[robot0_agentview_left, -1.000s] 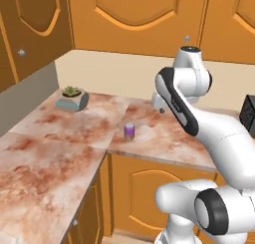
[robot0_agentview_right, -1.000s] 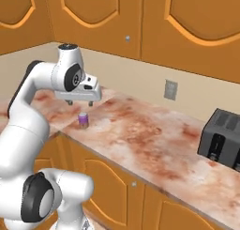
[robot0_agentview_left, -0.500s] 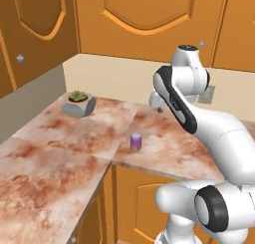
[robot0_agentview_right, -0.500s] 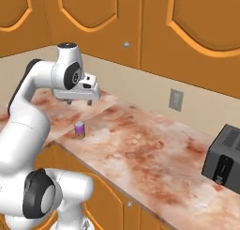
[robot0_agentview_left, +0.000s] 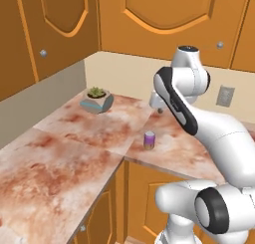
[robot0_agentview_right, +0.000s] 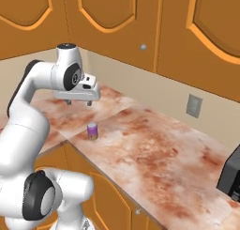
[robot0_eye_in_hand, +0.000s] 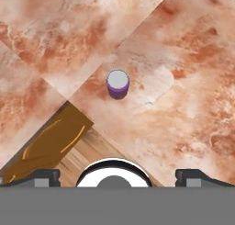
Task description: Four empty soda cans are scattered around the kitchen. Gather all the cans and cluster them next to the stove for recycling.
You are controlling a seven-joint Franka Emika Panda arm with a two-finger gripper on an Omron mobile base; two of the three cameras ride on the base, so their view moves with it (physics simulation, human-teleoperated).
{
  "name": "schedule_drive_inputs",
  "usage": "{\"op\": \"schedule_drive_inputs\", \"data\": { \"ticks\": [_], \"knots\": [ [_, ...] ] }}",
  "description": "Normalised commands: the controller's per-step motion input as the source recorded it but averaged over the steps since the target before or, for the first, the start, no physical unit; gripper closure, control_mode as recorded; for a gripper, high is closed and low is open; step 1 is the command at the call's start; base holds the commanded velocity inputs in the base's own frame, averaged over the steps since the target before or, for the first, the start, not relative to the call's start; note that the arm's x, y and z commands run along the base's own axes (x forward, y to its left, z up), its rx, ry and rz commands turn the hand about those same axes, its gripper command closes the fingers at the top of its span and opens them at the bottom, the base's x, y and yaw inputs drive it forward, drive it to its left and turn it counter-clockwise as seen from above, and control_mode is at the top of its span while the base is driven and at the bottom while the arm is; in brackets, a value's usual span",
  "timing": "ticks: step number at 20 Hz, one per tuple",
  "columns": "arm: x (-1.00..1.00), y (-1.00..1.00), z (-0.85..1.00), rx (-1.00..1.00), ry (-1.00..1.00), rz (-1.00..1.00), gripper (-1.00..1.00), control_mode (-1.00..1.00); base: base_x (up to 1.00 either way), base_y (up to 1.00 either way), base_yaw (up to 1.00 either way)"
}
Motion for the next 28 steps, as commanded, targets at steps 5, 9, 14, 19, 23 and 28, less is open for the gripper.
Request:
{"op": "schedule_drive_inputs", "data": {
  "ticks": [5, 9, 14, 19, 23, 28],
  "knots": [
    [0.14, 0.08, -0.13, 0.00, 0.02, 0.04, -1.00, -1.00, 0.18, 0.16, 0.07],
    [0.38, 0.00, -0.42, 0.00, 0.04, 0.07, -1.00, -1.00, 0.00, 0.00, 0.00],
    [0.22, 0.00, -0.30, 0.00, 0.08, 0.00, -1.00, -1.00, 0.00, 0.00, 0.00],
    [0.14, -0.01, -0.23, 0.00, 0.11, -0.06, -1.00, -1.00, 0.00, 0.00, 0.00],
    [0.19, -0.01, -0.18, 0.00, 0.10, -0.07, -1.00, -1.00, 0.00, 0.00, 0.00],
    [0.26, -0.04, -0.38, 0.00, 0.04, -0.03, -1.00, -1.00, 0.00, 0.00, 0.00]
  ]
}}
